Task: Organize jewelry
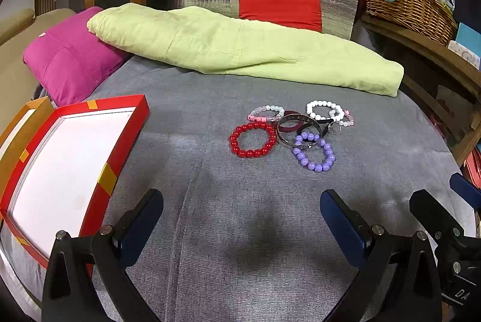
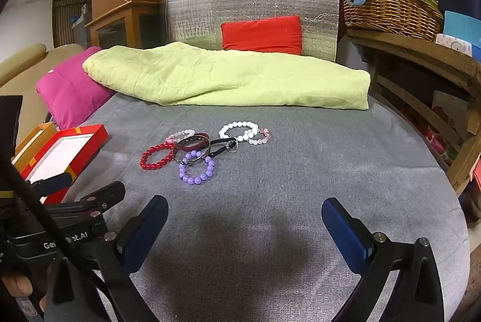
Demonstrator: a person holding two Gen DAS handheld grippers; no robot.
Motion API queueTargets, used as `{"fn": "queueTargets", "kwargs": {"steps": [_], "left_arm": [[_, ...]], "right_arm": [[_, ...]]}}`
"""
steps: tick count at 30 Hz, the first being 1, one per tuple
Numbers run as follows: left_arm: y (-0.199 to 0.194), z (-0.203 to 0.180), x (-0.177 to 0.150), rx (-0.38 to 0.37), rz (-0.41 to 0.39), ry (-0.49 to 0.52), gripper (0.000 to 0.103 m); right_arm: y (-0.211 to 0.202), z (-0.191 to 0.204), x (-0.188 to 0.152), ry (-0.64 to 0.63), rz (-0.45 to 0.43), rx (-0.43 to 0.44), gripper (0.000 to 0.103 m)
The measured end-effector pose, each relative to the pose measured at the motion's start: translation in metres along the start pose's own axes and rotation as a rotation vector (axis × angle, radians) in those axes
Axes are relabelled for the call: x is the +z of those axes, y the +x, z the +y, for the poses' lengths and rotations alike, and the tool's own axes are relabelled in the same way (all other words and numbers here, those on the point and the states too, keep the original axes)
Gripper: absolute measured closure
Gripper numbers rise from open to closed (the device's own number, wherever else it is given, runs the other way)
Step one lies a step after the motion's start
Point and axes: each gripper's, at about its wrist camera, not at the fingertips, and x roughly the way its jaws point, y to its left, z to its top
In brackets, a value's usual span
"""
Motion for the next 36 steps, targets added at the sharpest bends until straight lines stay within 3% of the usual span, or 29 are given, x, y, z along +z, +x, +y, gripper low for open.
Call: {"fn": "queueTargets", "kwargs": {"steps": [36], "left_arm": [[-0.0002,0.0002,-0.0012,-0.003,0.002,0.002,0.000]], "right_arm": [[0.0065,-0.0010,-0.0008,0.018,0.017,0.001,0.000]]}}
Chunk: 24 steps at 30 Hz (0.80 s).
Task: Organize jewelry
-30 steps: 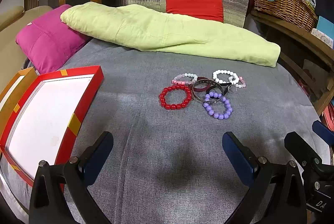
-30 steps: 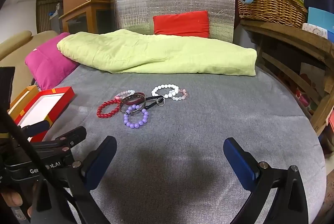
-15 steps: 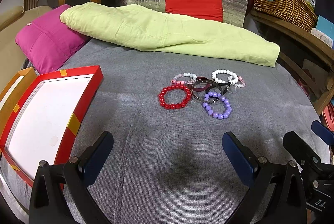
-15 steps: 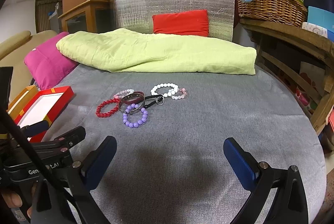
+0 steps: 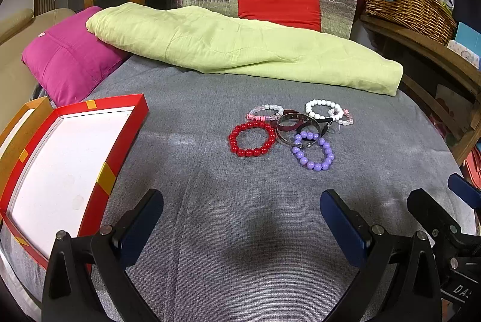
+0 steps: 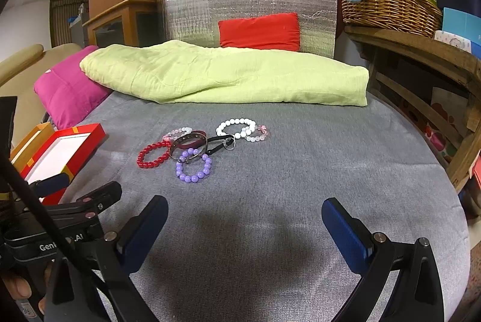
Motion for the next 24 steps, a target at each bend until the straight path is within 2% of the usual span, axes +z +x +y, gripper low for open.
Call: {"fn": "queueTargets", "kwargs": {"steps": [8,13,17,19,22,24], "left_arm": [[-0.001,0.006,0.002,0.006,-0.007,-0.018,0.000],[0.004,0.028,0.006,0.024,0.014,-0.085,0.000],[0.008,0.042,0.008,0.025,0.033,-0.134,0.000],[0.008,0.043,0.009,0.025,0.032,-0.140,0.000],[0.007,0.042,0.009,0.023,0.027,-0.137,0.000],[0.008,0.042,0.009,0.022,0.026,-0.132,0.000]], "right_arm": [[0.001,0.000,-0.001,0.007,0.003,0.002,0.000],[0.015,-0.009,0.000,0.105,0.083,0.067,0.001],[0.033,-0.014,0.009,0.124,0.120,0.093,0.019],[0.044,-0.011,0.014,0.113,0.125,0.103,0.023],[0.071,-0.002,0.023,0.135,0.202,0.154,0.031],[0.088,0.007,0.025,0.132,0.261,0.174,0.044]]}}
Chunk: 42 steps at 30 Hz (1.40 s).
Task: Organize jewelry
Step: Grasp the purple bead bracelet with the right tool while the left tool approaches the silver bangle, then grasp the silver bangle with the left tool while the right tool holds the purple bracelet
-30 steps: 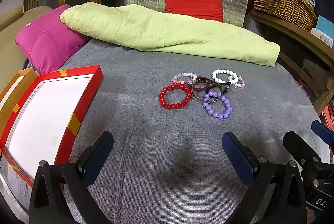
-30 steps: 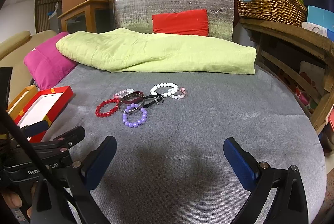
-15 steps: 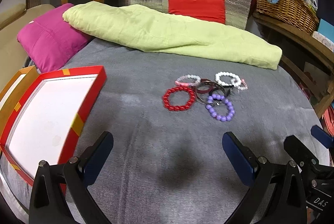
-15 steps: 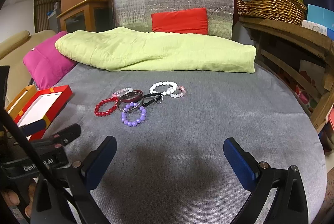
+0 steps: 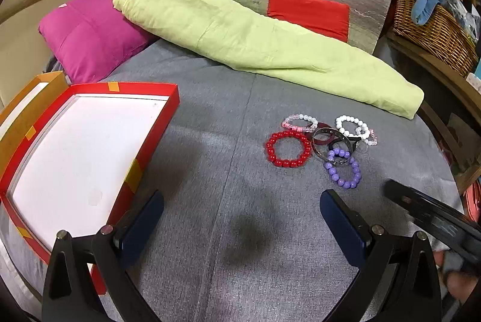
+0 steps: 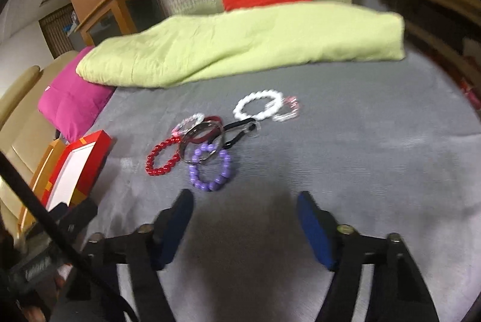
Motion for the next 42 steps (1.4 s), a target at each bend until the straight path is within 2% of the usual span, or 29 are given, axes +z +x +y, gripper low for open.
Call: {"fn": "queueTargets", "kwargs": {"steps": [7,8,10,11,16,22,26,31,35,37,38,39,41,42], "left_arm": [[0.002,0.006,0.004,0.001,0.004,-0.025,0.000],[0.002,0.006,0.004,0.002,0.004,-0.027,0.000],[0.003,0.006,0.005,-0.001,0.005,-0.026,0.000],[0.003,0.005,0.005,-0.002,0.005,-0.023,0.000],[0.006,-0.002,0.006,-0.006,0.005,-0.007,0.000],[0.029,-0.026,0.012,-0.042,0.059,0.003,0.000],[0.045,-0.051,0.014,-0.046,0.071,0.065,0.001],[0.057,-0.072,0.013,-0.095,0.097,0.125,0.012],[0.064,-0.081,0.014,-0.178,0.139,0.127,0.019],[0.071,-0.088,0.013,-0.194,0.166,0.147,0.027],[0.075,-0.091,0.012,-0.194,0.182,0.158,0.031],[0.080,-0.093,0.010,-0.186,0.207,0.167,0.042],[0.083,-0.097,0.007,-0.145,0.201,0.196,0.051],[0.081,-0.101,0.006,-0.122,0.190,0.224,0.064]], "right_arm": [[0.045,0.018,0.013,-0.053,0.100,-0.053,0.055],[0.051,0.017,0.012,-0.065,0.134,-0.075,0.063],[0.056,0.017,0.015,-0.074,0.137,-0.104,0.080],[0.056,0.015,0.016,-0.063,0.137,-0.097,0.091],[0.036,0.001,0.016,-0.063,0.145,-0.087,0.093],[0.010,-0.026,-0.003,0.017,0.077,-0.042,0.093],[-0.007,-0.035,-0.006,0.015,0.044,-0.049,0.093],[-0.007,-0.037,-0.006,-0.032,0.061,-0.068,0.093],[-0.015,-0.029,-0.005,-0.074,0.025,-0.061,0.093],[-0.013,-0.026,-0.006,-0.083,0.033,-0.060,0.093],[-0.011,-0.026,-0.007,-0.086,0.039,-0.062,0.093],[-0.009,-0.025,-0.008,-0.092,0.044,-0.067,0.093],[-0.008,-0.024,-0.009,-0.098,0.046,-0.069,0.093],[-0.008,-0.024,-0.009,-0.097,0.045,-0.068,0.093]]}}
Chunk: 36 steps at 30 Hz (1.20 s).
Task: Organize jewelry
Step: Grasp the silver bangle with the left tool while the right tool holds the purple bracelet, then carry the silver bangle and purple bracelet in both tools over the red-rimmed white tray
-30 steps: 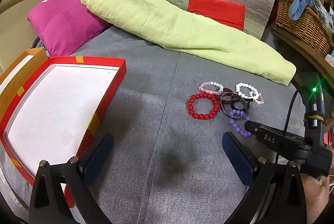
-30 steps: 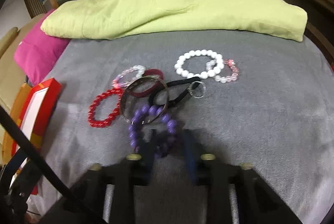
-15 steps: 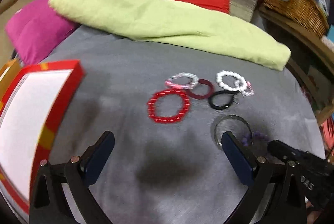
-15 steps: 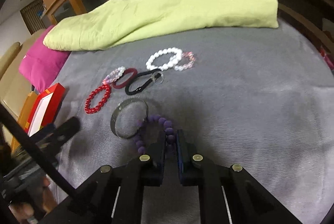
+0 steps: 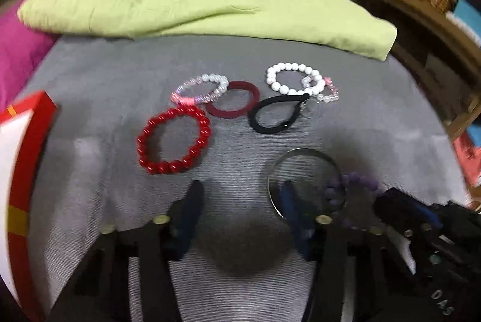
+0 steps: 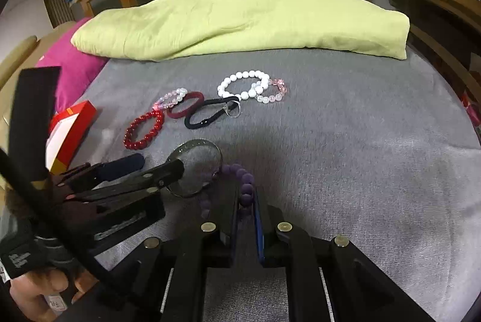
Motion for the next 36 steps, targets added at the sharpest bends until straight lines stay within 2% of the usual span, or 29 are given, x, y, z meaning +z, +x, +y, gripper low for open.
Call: {"fn": "queueTargets", "kwargs": {"steps": [1,3,6,11,16,30,36], "left_arm": [[-0.001,-0.002,-0.001,0.010,-0.003,0.018,0.083],[-0.003,-0.003,-0.002,0.011,-0.004,0.027,0.098],[-0.009,-0.001,-0.003,0.007,-0.013,0.024,0.099],[-0.030,0.014,-0.003,0.027,-0.082,0.003,0.099],[-0.035,0.026,-0.005,0.042,-0.089,-0.008,0.099],[-0.068,0.028,-0.013,0.070,-0.153,-0.006,0.099],[-0.074,0.031,-0.014,0.087,-0.158,-0.009,0.099]], "right_arm": [[0.000,0.000,0.000,0.001,-0.002,0.001,0.093],[0.000,0.001,0.000,0.001,-0.007,0.004,0.093],[-0.002,-0.002,0.001,0.018,-0.018,0.011,0.093],[-0.011,-0.010,0.003,0.067,-0.059,0.017,0.093],[-0.018,-0.014,0.005,0.099,-0.095,0.043,0.093],[-0.043,-0.017,-0.004,0.172,-0.162,0.193,0.093],[-0.048,-0.013,-0.003,0.160,-0.182,0.231,0.093]]}}
